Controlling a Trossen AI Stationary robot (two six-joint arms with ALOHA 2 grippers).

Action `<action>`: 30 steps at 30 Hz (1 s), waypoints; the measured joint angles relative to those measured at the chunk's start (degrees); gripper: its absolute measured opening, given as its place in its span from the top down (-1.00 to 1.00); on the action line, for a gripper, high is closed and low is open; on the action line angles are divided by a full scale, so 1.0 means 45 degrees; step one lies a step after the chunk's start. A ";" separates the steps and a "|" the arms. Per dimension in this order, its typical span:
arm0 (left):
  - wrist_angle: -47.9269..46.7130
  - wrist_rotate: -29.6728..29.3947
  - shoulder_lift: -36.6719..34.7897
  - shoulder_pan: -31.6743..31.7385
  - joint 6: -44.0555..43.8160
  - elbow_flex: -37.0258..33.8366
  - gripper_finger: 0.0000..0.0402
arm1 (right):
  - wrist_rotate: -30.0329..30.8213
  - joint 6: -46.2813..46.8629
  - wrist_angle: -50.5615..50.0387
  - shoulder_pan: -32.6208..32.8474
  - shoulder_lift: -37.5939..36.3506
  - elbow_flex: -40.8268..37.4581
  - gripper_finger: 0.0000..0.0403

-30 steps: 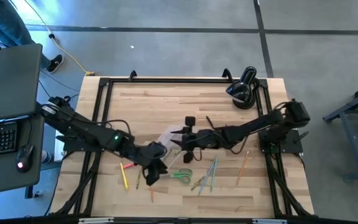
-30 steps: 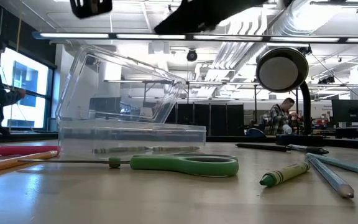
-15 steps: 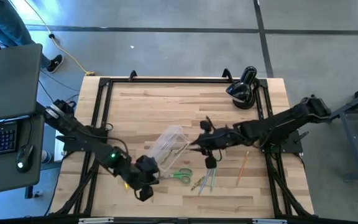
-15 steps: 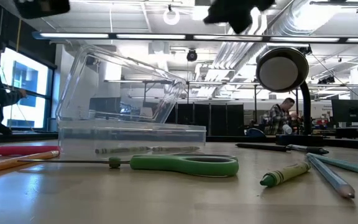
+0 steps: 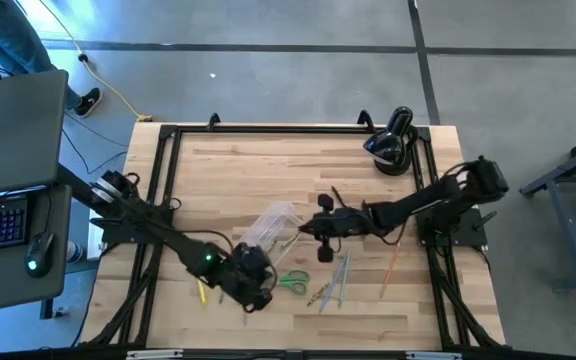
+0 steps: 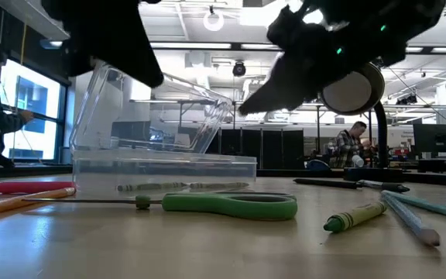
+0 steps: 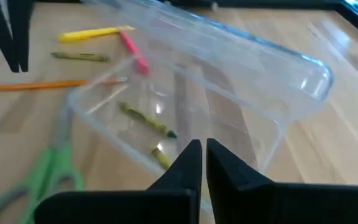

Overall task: Pick & place school supplies into a supply box
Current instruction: Adjust the supply box

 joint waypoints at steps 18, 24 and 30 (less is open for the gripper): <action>-0.3583 -0.0207 -0.0151 0.1045 -0.0171 0.0009 0.93 | -0.1624 0.0419 0.0014 -0.0995 0.1444 0.0072 1.00; -0.4973 -0.0383 -0.0488 0.1485 -0.0252 0.0039 0.78 | -0.1715 0.0483 -0.0173 -0.0989 0.1487 0.0082 1.00; -0.6227 -0.0705 -0.1261 0.2285 0.0214 0.0019 0.87 | -0.1516 0.0528 -0.0300 -0.1027 0.1487 0.0082 1.00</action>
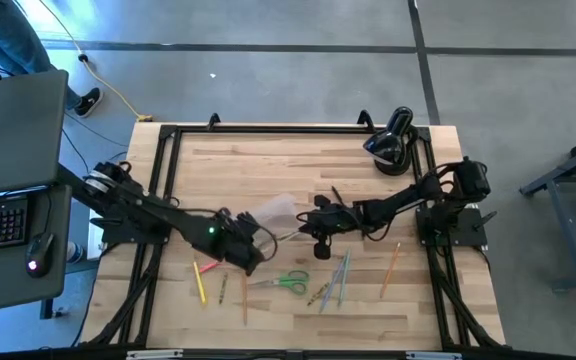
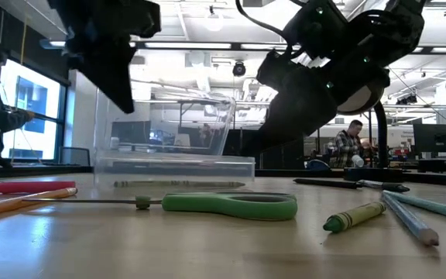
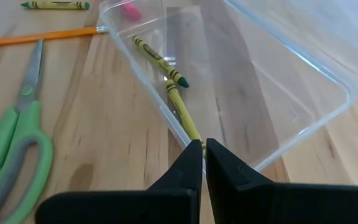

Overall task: Pick & place school supplies into a supply box
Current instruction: Adjust the supply box, then put the black pen into the supply box

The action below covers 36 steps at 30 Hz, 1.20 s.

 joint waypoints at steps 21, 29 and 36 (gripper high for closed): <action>0.0737 -0.0268 -0.0860 0.3665 0.4073 -0.0015 0.91 | 0.0857 0.0684 0.0304 0.0082 -0.0005 -0.0005 1.00; 0.1519 0.1574 -0.0909 0.4084 0.4634 -0.0015 0.77 | 0.0909 0.0605 0.0353 0.0077 -0.0005 -0.0005 1.00; 0.1747 0.2692 -0.1724 0.3247 0.4537 -0.0005 0.68 | 0.0900 0.0569 0.0885 0.0053 -0.0005 -0.0005 1.00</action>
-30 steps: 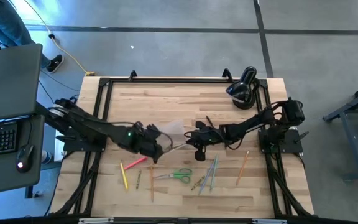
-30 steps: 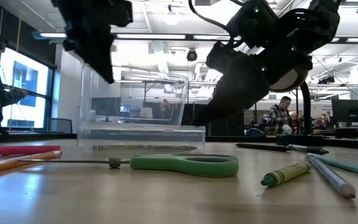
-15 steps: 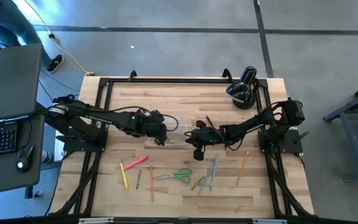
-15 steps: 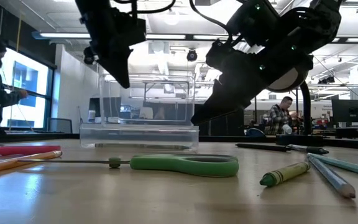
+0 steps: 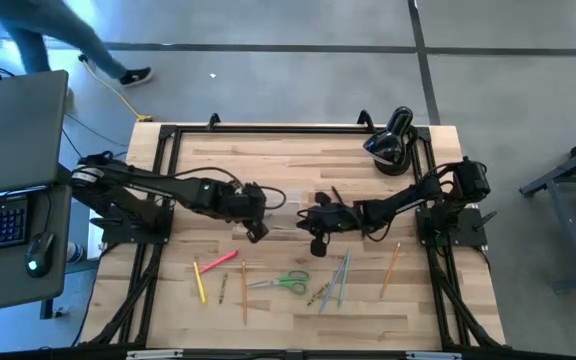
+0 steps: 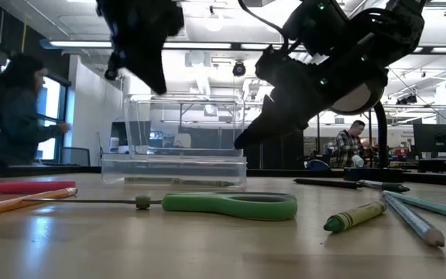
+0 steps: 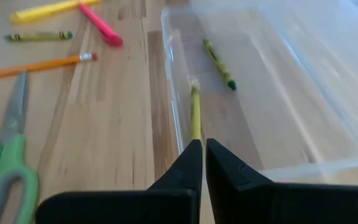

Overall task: Pick & place school supplies into a supply box
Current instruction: Put the black pen into the supply box

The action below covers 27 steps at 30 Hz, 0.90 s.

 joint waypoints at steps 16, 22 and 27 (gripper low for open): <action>-0.0675 -0.3131 -0.2823 -0.5359 -0.2536 0.0011 0.67 | -0.1363 -0.0315 0.1176 0.0410 -0.0165 0.0000 1.00; -0.2522 -0.4252 -0.2642 -0.7868 -0.7628 -0.0108 0.67 | -0.1294 -0.1118 0.1492 0.0809 -0.0832 0.0000 1.00; -0.2347 -0.3670 -0.1952 -0.8339 -0.9818 -0.0416 0.67 | -0.1302 -0.1345 0.1532 0.0933 -0.1424 0.0000 1.00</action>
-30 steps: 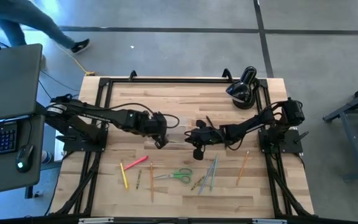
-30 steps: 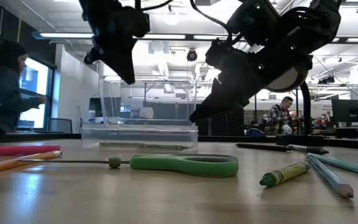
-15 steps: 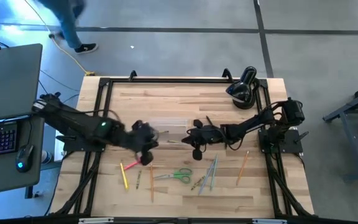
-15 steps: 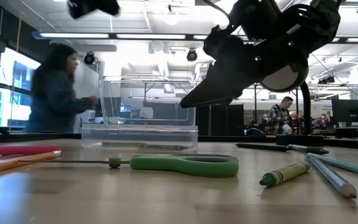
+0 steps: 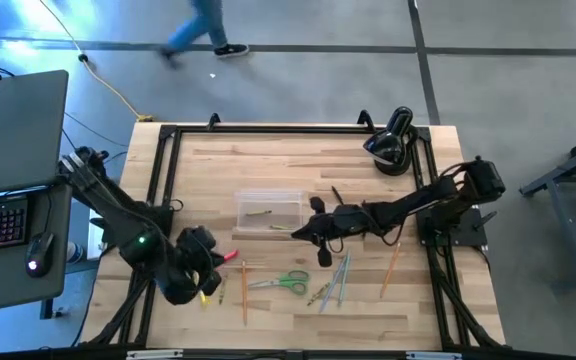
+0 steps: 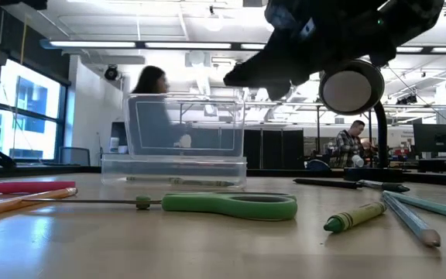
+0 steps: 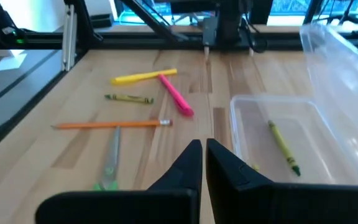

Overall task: Pick & place school supplies into a supply box
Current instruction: Put the black pen into the supply box

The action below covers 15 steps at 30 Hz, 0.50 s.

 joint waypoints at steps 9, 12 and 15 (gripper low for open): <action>-0.0772 0.0370 0.1419 0.0424 0.1227 -0.0512 0.67 | -0.0039 0.0013 -0.0148 0.0014 -0.0262 0.0000 1.00; -0.0688 0.0468 0.1728 0.0755 0.1130 -0.0723 0.67 | -0.0043 0.0013 -0.0297 0.0014 -0.0262 0.0000 1.00; -0.0590 0.0866 0.1801 0.1150 0.0706 -0.0890 0.67 | -0.0044 0.0103 -0.0321 0.0014 -0.0257 0.0000 1.00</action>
